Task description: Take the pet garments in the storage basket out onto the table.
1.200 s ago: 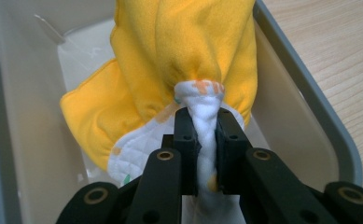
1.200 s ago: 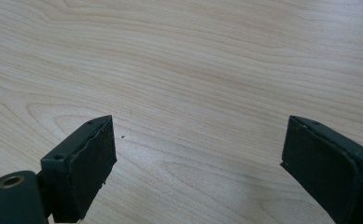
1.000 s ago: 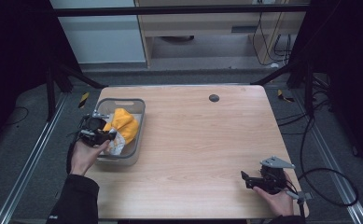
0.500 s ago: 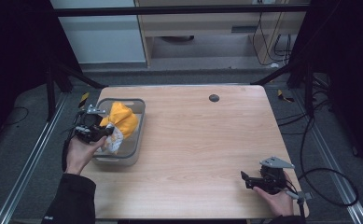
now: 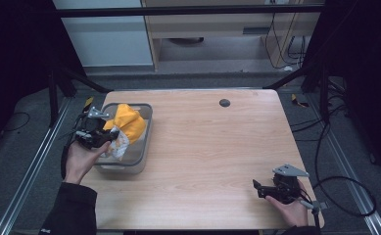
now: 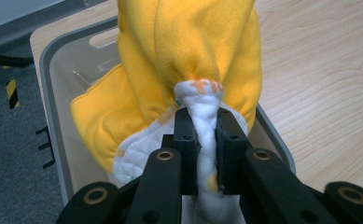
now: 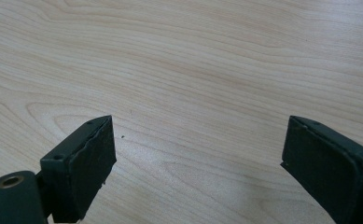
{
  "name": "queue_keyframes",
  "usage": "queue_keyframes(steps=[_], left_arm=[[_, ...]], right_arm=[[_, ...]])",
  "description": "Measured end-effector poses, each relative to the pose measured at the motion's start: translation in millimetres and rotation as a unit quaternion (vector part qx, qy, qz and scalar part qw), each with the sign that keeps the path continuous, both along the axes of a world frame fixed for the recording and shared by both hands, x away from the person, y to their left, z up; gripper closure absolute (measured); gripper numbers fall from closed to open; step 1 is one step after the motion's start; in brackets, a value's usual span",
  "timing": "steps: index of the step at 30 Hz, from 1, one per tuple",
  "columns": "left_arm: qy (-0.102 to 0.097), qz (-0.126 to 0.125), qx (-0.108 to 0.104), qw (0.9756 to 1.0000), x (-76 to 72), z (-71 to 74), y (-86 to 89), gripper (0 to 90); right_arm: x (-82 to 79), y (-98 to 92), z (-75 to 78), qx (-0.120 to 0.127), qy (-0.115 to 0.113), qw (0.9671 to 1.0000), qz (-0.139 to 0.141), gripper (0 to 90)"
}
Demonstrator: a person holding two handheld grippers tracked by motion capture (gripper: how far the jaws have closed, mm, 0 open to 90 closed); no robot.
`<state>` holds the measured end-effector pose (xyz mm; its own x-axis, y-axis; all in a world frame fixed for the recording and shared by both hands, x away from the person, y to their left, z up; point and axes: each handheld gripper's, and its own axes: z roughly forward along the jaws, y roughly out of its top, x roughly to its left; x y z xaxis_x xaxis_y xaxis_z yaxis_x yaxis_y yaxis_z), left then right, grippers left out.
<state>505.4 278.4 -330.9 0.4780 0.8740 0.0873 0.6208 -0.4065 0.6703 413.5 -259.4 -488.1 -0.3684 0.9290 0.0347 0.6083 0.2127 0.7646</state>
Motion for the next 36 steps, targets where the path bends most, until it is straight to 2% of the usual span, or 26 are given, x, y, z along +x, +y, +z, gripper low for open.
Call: queue_keyframes(steps=[4, 10, 18, 27, 36], left_arm=[[-0.006, -0.005, 0.003, 1.0000, -3.4, 5.5, -0.7, 81.1], [-0.011, -0.018, -0.004, 0.9998, -9.0, 13.0, -4.7, 81.1], [-0.010, -0.042, -0.001, 0.9991, -14.7, 19.5, -14.7, 81.1], [-0.008, -0.082, 0.005, 0.9966, -23.9, 26.1, -35.9, 81.0], [-0.004, -0.112, 0.008, 0.9936, -28.4, 22.4, -55.8, 80.9]], right_arm=[[-0.3, 0.2, 0.4, 0.003, 0.002, 1.0000, -0.002, 9.6], [0.1, 0.0, 0.0, -0.001, 0.000, 1.0000, -0.001, 9.6], [-0.4, 0.3, 0.6, 0.003, 0.002, 1.0000, -0.003, 9.6], [-0.4, 0.1, 0.5, 0.002, 0.002, 1.0000, -0.002, 9.6], [-0.7, 0.1, 0.8, 0.003, 0.002, 1.0000, -0.003, 9.6]])
